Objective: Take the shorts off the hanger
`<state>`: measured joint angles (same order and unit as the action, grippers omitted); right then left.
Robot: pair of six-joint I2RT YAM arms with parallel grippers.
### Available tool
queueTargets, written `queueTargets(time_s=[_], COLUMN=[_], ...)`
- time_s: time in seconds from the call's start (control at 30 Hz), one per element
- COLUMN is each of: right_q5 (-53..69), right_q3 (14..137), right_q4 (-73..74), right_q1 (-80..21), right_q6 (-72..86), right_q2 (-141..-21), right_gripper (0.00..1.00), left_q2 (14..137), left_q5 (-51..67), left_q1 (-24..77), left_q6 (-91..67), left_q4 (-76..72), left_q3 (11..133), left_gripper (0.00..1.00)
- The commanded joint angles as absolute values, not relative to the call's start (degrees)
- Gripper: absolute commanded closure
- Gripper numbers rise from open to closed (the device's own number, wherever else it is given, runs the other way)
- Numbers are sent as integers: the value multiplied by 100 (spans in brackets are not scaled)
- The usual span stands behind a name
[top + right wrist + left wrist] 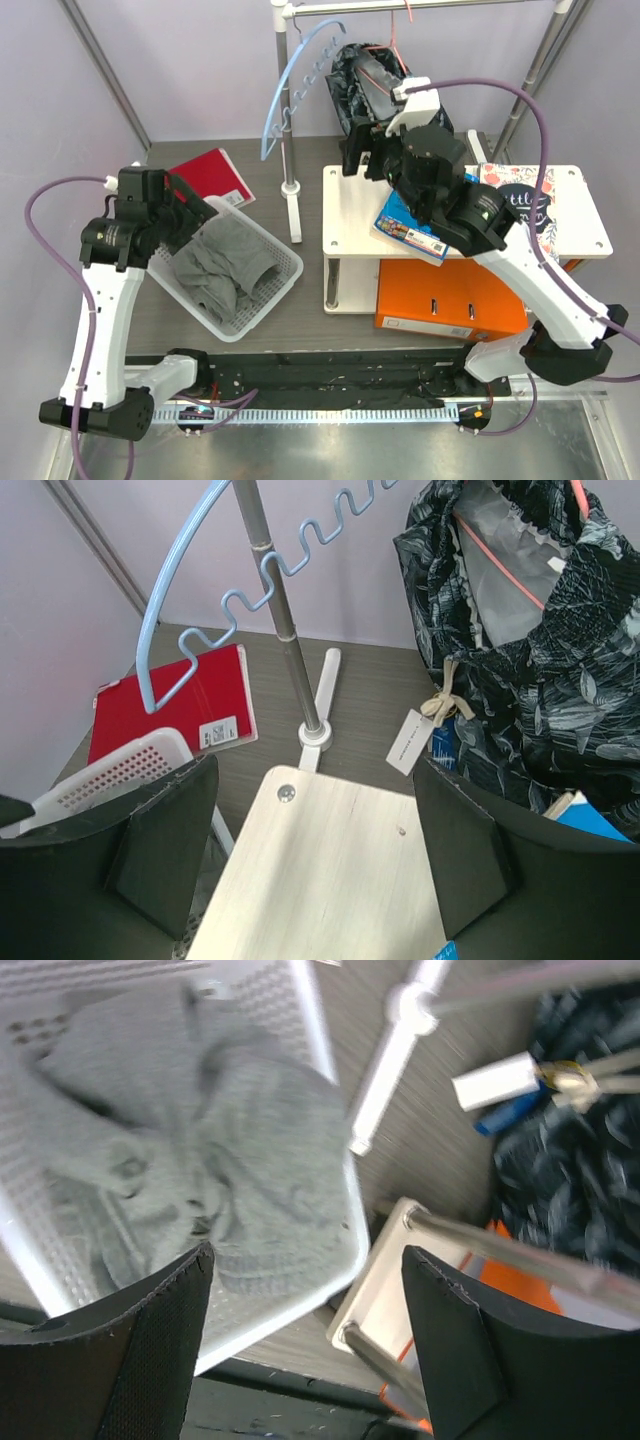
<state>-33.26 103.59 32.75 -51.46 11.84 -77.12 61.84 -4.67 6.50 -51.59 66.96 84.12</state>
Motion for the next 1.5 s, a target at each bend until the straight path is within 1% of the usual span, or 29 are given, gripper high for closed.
queueTargets(time_s=[0.0,0.07,0.1,0.17,0.3,0.37,0.47,0.53,0.67,0.73,0.77,0.83,0.87,0.93,0.97,1.0,1.03,1.17,1.27,1.3,1.47], right_q5=[-2973,-2577,-2549,-2531,-2496,-2426,-2154,-2171,-1856,-1487,-1103,-889,-670,-633,-685,-712,-695,-493,-116,216,536], right_q3=[10950,11205,11293,11644,12084,12155,12033,11727,11260,10814,10628,10137,9977,9652,9598,9572,9563,9501,9518,9510,9483], right_q4=[3190,3182,3164,3164,3077,3076,2910,2620,2470,2286,2163,1768,1636,1337,1266,1274,1292,1222,1169,1134,914], right_q1=[-4379,-3940,-3624,-3350,-2770,-2357,-1970,-1899,-1600,-1415,-1380,-1354,-1362,-1362,-1354,-1354,-1362,-1362,-1354,-1362,-1371], right_q6=[1520,1687,1653,1434,1117,1142,1030,531,553,694,738,747,791,852,870,914,897,800,773,791,1335], right_q2=[-8137,-8305,-8384,-8657,-9008,-9131,-9167,-9132,-9018,-8852,-8772,-8571,-8508,-8377,-8359,-8358,-8350,-8332,-8358,-8358,-8446], right_gripper=[16,16,16,16,16,16,16,16,16,19,19,21,25,32,43,48,49,51,55,55,55], left_q2=[6056,5986,5942,5793,5503,5353,5256,5247,5291,5326,5317,5361,5396,5501,5537,5563,5598,5669,5695,5704,5678], left_q5=[-35,-35,-44,-105,-79,156,316,221,105,114,140,184,185,202,202,254,290,448,483,518,1246], left_q1=[1142,1414,1580,1748,1969,1977,1978,1978,1978,1977,1978,1969,1977,1977,1978,1978,1978,1978,1969,1969,1969], left_q6=[-4510,-4273,-4028,-3807,-3454,-3402,-3331,-3296,-3261,-3278,-3287,-3296,-3296,-3261,-3252,-3261,-3278,-3375,-3471,-3506,-3849], left_q4=[6153,6065,5995,5968,5863,5731,5582,5590,5660,5660,5643,5625,5634,5704,5713,5687,5678,5572,5564,5572,5239], left_q3=[8806,8964,9026,9184,9211,9167,9141,9184,9255,9272,9281,9307,9386,9474,9501,9544,9545,9510,9501,9510,9448], left_gripper=[25,21,19,14,10,9,9,9,9,9,10,10,10,10,10,10,10,11,11,11,10])
